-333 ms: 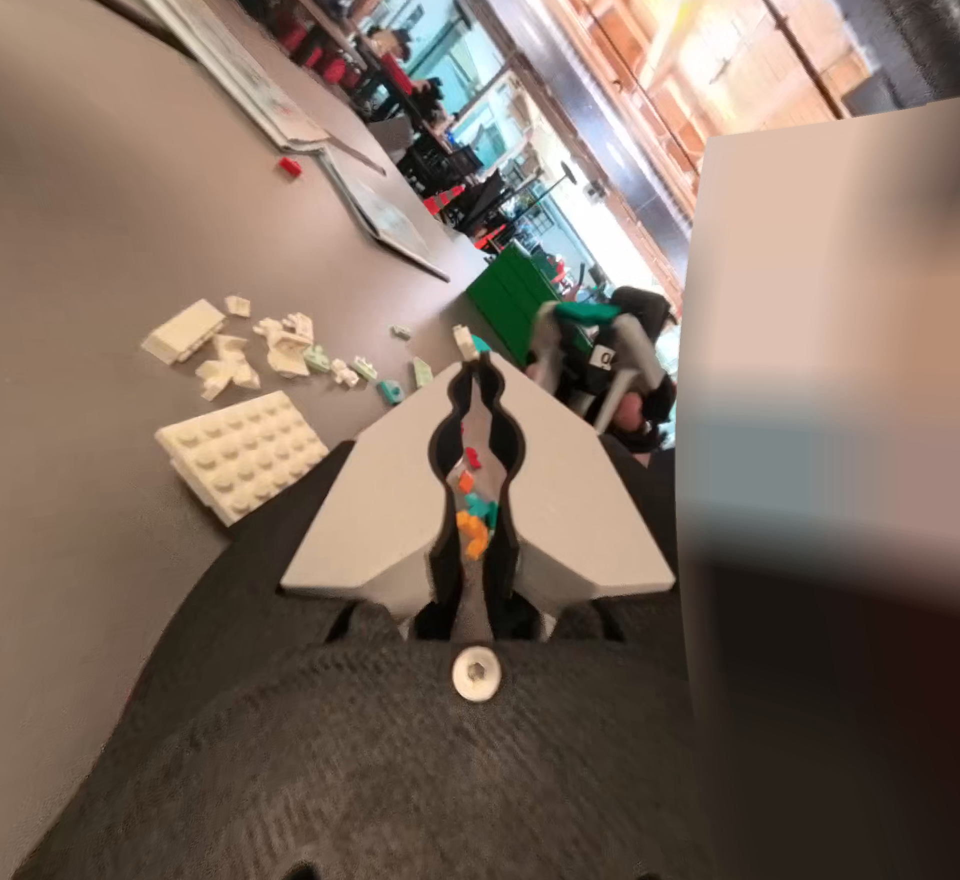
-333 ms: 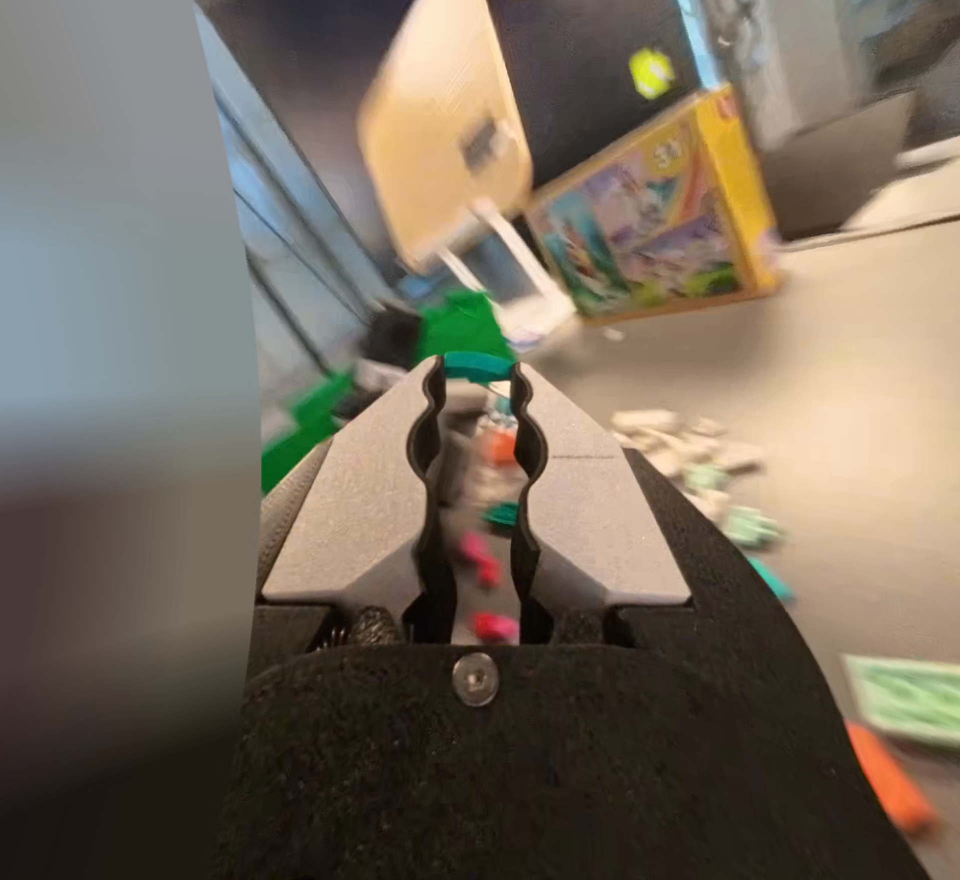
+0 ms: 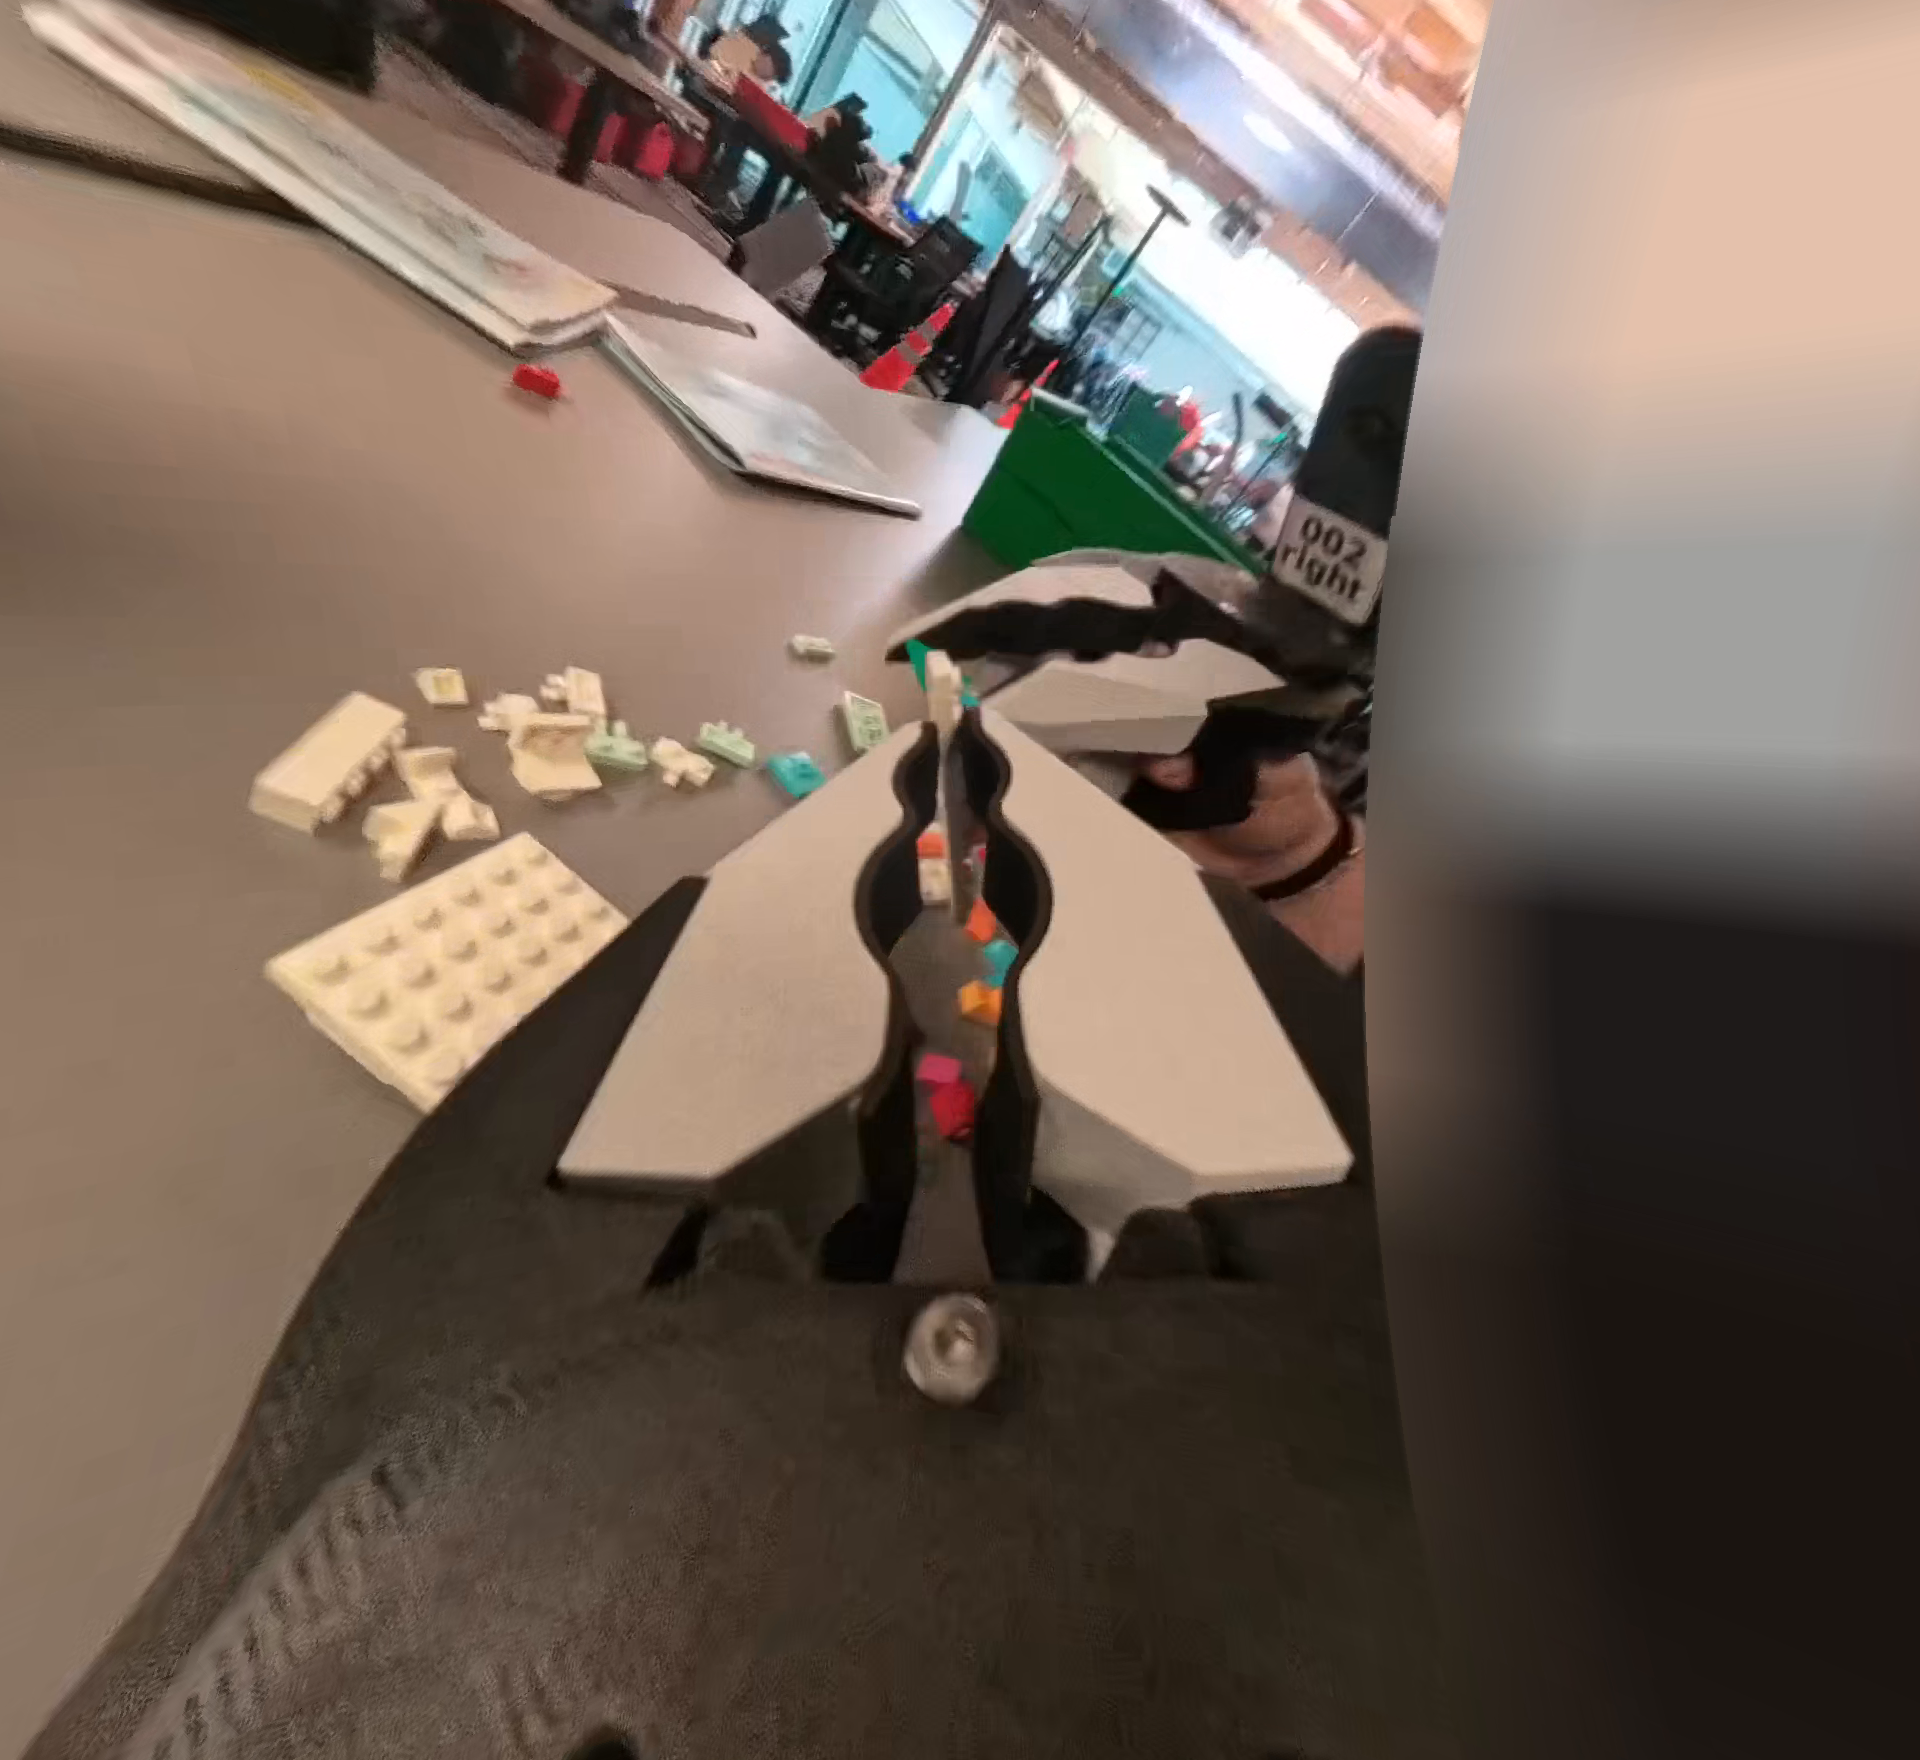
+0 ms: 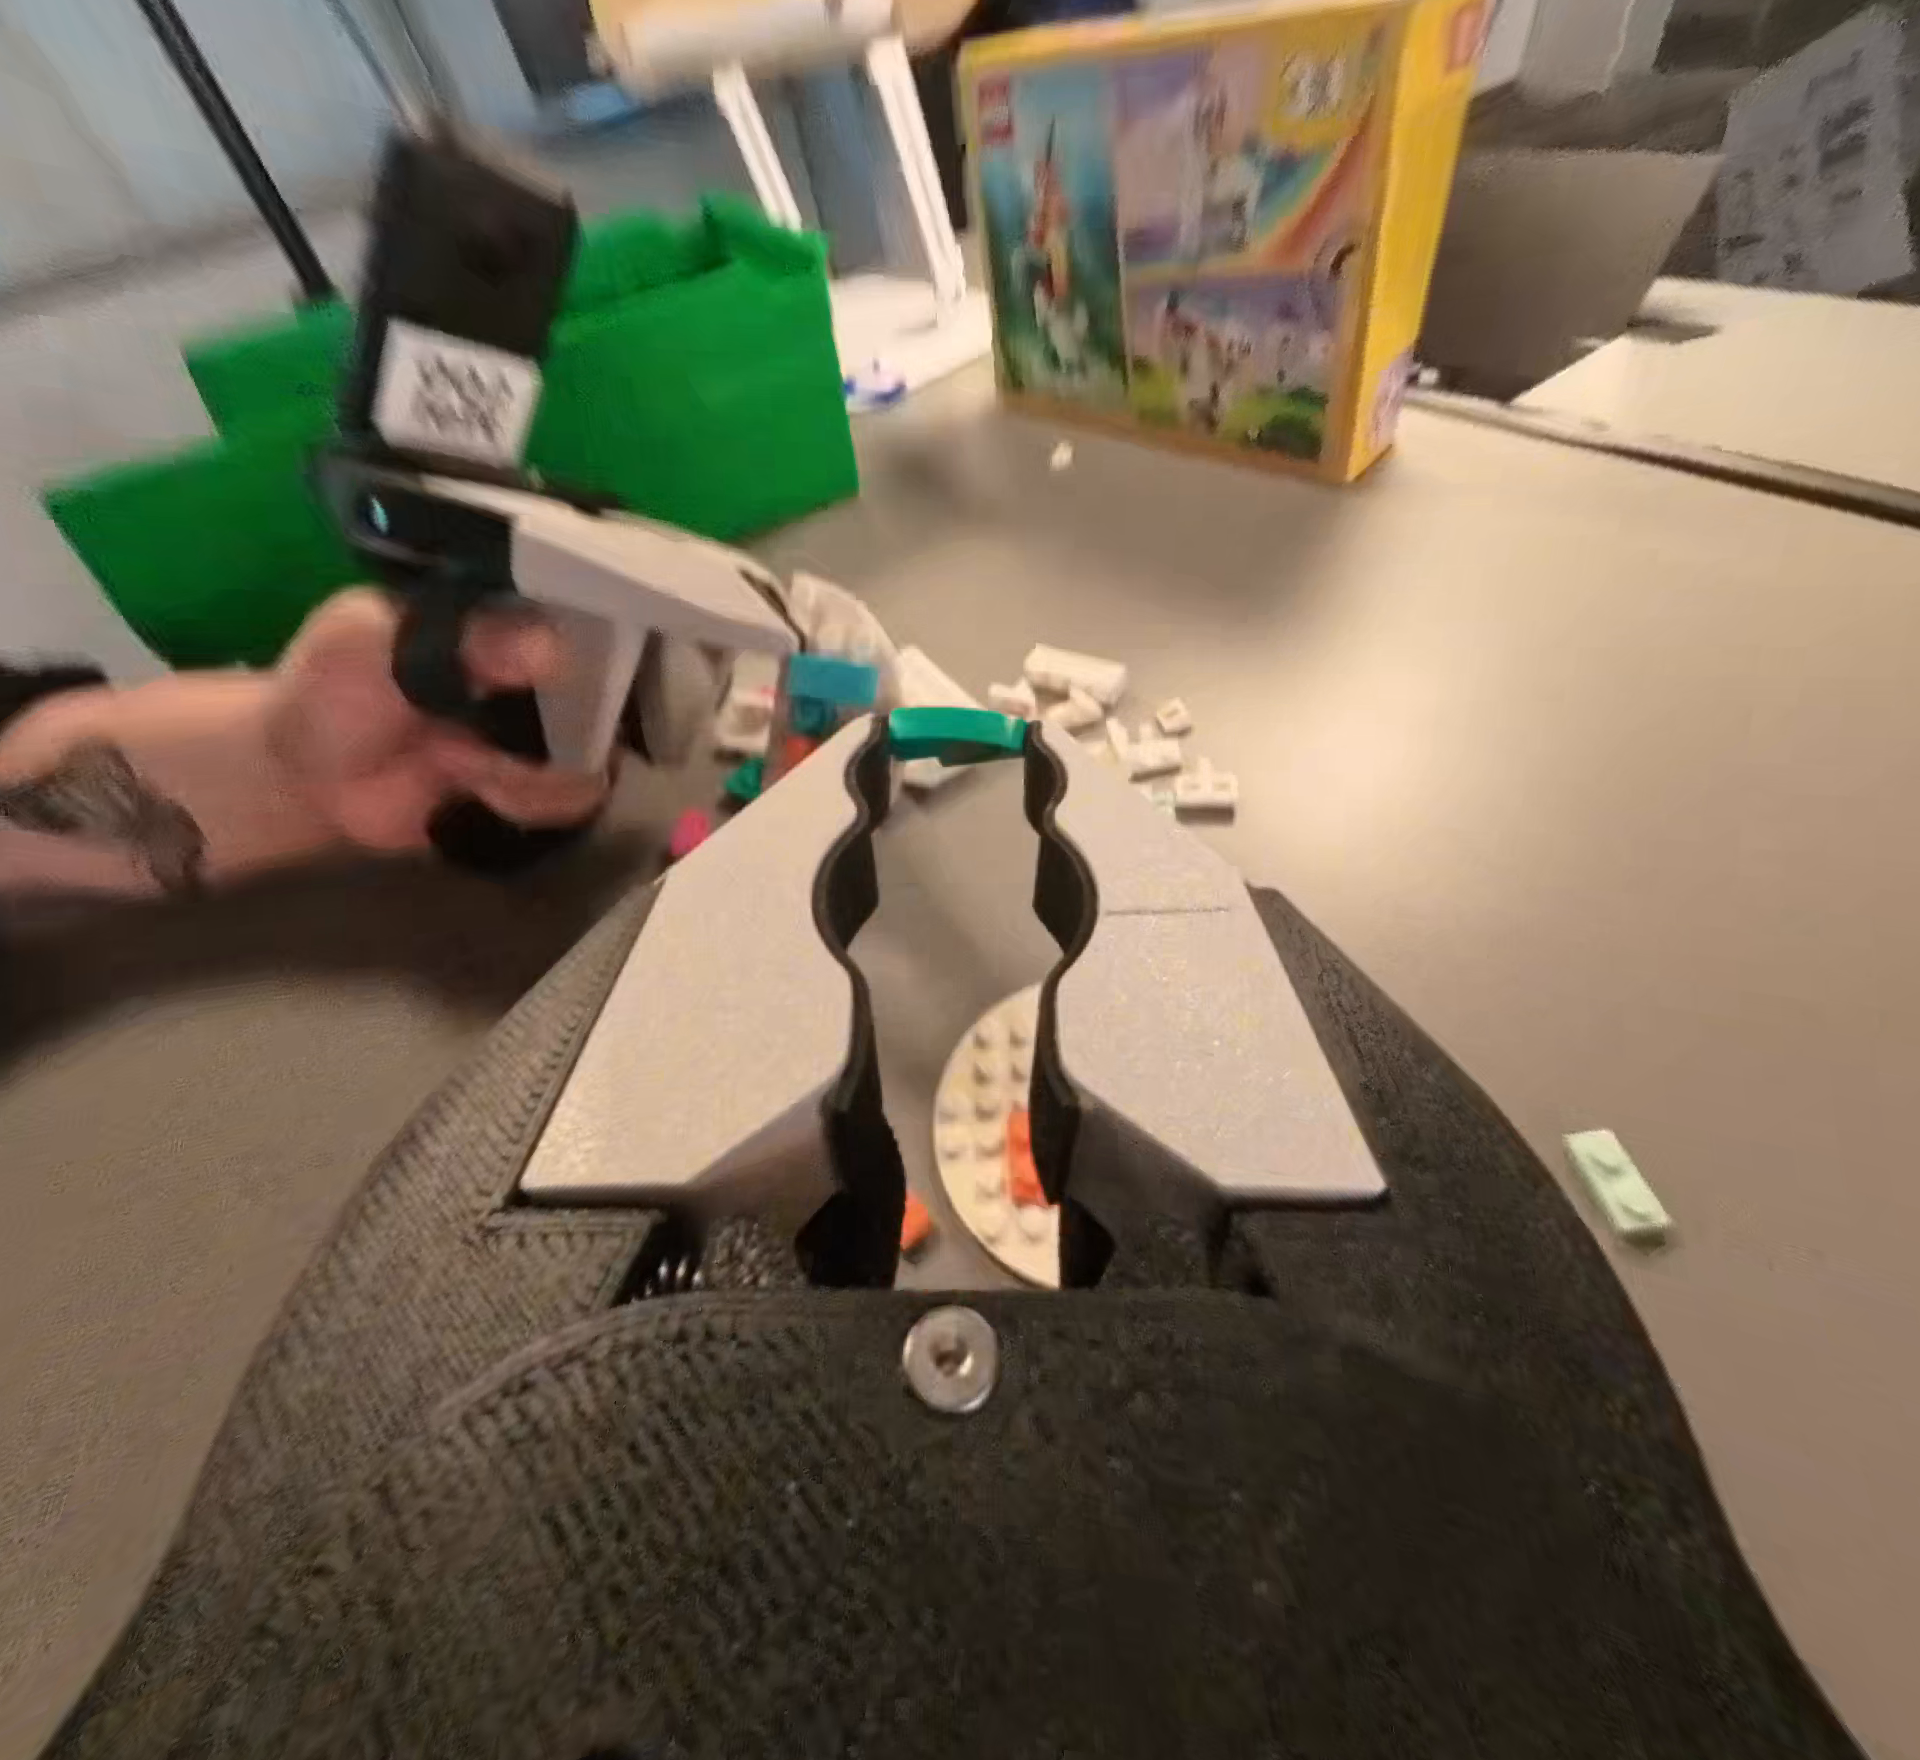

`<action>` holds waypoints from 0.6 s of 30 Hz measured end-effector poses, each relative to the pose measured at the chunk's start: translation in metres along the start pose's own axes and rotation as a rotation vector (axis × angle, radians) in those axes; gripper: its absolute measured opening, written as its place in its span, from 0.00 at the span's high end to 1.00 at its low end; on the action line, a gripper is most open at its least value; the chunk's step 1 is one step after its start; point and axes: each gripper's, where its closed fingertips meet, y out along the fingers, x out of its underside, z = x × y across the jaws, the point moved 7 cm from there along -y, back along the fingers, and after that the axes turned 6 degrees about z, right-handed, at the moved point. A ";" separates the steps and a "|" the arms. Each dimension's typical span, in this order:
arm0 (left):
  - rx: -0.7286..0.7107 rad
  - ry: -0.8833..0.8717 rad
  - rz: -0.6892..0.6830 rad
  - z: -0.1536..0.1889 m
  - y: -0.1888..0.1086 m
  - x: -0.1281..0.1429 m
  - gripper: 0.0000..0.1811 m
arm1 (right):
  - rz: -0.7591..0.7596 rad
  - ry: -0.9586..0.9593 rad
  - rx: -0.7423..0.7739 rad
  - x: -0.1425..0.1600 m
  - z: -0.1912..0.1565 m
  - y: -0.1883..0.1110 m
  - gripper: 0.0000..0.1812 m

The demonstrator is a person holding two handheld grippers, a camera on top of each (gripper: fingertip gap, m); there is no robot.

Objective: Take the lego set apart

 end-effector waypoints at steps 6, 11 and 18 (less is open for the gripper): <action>-0.023 0.121 0.160 0.003 -0.010 -0.012 0.99 | -0.192 -0.148 0.022 0.018 0.002 0.001 0.86; -0.039 0.143 0.193 0.003 -0.014 -0.014 0.99 | -0.281 -0.272 0.034 0.026 -0.004 0.006 0.78; -0.038 0.102 0.209 0.000 -0.016 -0.015 0.99 | -0.099 -0.435 0.062 0.012 -0.016 0.008 0.72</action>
